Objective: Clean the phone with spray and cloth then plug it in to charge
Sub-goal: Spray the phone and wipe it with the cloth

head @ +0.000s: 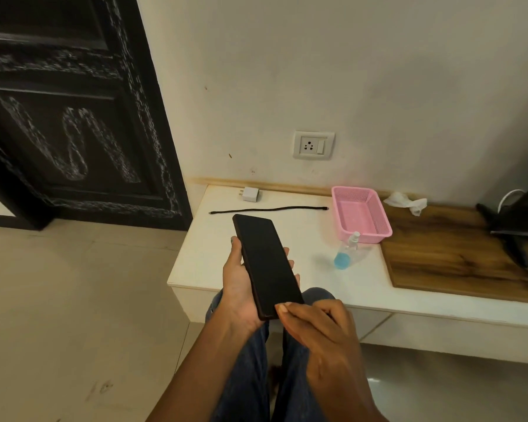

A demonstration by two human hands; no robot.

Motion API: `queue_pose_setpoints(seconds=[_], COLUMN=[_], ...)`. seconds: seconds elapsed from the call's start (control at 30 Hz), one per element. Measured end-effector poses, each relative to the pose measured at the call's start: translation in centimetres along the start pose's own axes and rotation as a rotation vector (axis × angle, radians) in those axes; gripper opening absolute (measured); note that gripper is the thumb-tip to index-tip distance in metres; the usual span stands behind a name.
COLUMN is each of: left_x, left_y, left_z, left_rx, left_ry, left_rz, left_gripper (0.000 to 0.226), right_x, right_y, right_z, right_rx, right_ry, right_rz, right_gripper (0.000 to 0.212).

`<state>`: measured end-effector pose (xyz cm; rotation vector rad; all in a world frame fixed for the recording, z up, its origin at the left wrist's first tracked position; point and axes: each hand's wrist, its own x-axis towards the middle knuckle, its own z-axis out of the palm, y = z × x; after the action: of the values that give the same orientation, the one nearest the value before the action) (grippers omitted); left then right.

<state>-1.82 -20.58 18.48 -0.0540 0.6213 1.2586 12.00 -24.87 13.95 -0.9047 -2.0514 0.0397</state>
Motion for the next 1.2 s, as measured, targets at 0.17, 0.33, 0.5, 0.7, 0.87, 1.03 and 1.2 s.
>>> queue_pose_setpoints(seconds=[0.17,0.33,0.5,0.7,0.87,1.03,1.2], left_x=[-0.1,-0.2,-0.7,-0.4,-0.2,-0.4,-0.4], left_y=[-0.4,-0.4,-1.0,-0.2,-0.5,-0.8,-0.4], left_z=[0.1,0.4,0.2,-0.7,-0.4,0.1,-0.7], left_rx=[0.037,0.083,0.099,0.085,0.105,0.153,0.140], left_ry=[0.029,0.087,0.103,0.130,0.166,0.167,0.189], left_rz=[0.019,0.055,-0.036,0.075,0.071,0.044,0.090], left_gripper=[0.074,0.075,0.076,0.072,0.076,0.076,0.072], right_x=[0.6,2.3,4.3,2.5,2.4,4.2,3.2], right_y=[-0.8,-1.1,-0.7,-2.0,-1.7,-1.0,-1.6], right_z=[0.1,0.1,0.7,-0.5,-0.7,0.1,-0.2], right_rx=[-0.010,-0.038,-0.020,-0.030,-0.043,-0.062,-0.051], right_ry=[-0.032,-0.063,-0.108,-0.144,-0.132,-0.110,-0.150], right_rz=[-0.034,-0.020,-0.019,-0.097,-0.110,-0.062,-0.091], right_gripper=[0.036,0.040,0.035,0.038,0.034,0.031,0.024])
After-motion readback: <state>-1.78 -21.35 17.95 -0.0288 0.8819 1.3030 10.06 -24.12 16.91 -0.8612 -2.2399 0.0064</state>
